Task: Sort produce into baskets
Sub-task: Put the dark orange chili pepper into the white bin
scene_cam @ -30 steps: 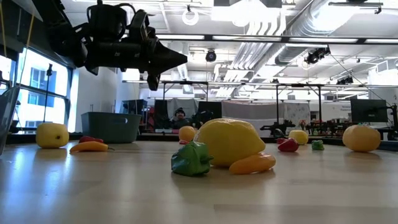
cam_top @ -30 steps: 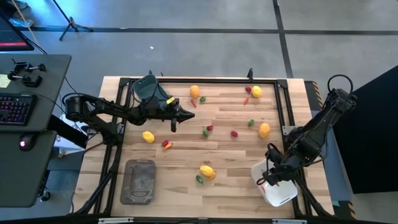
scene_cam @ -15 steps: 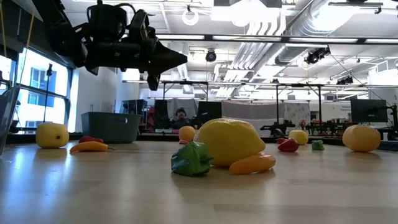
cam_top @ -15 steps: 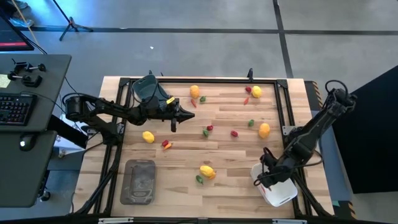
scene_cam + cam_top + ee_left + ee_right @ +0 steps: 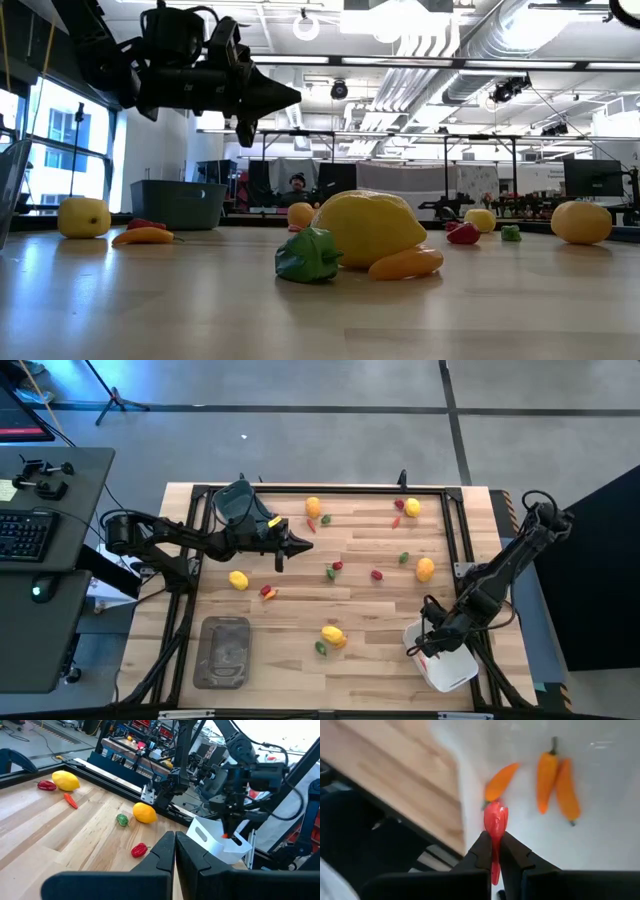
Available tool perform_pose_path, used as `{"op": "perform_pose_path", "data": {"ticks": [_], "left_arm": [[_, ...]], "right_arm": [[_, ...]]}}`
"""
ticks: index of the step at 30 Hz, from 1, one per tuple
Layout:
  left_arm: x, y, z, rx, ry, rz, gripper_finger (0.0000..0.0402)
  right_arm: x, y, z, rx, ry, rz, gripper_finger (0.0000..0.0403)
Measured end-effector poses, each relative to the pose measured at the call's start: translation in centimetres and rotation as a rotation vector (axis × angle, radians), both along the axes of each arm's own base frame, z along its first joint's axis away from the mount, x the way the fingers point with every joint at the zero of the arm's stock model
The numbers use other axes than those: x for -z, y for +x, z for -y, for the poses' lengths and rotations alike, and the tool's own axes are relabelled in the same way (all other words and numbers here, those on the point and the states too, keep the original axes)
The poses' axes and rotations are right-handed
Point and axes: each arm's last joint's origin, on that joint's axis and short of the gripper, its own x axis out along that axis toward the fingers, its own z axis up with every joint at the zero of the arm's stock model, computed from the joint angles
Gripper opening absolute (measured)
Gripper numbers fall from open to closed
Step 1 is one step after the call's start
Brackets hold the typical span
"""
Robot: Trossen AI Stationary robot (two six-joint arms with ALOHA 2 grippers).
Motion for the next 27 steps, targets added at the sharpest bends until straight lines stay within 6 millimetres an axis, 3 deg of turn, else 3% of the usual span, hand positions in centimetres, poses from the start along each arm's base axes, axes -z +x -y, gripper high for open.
{"op": "perform_pose_path", "data": {"ticks": [7, 15, 20, 27], "left_arm": [[0.1, 0.0, 0.0, 0.0, 0.003, -0.014, 0.0], [0.2, 0.0, 0.0, 0.0, 0.002, -0.02, 0.0], [0.3, 0.0, 0.0, -0.001, 0.007, -0.032, 0.0], [0.9, -0.2, -0.4, -0.015, -0.01, -0.087, 0.0]], "right_arm": [[2.0, -0.6, 0.8, 0.035, -0.041, -0.056, 0.0017], [2.3, -0.7, 1.0, 0.029, -0.047, -0.075, 0.0101], [1.2, -0.4, 0.6, -0.007, -0.031, -0.05, 0.0143], [-2.3, -0.5, 0.6, -0.102, -0.073, -0.082, 0.0155]]}}
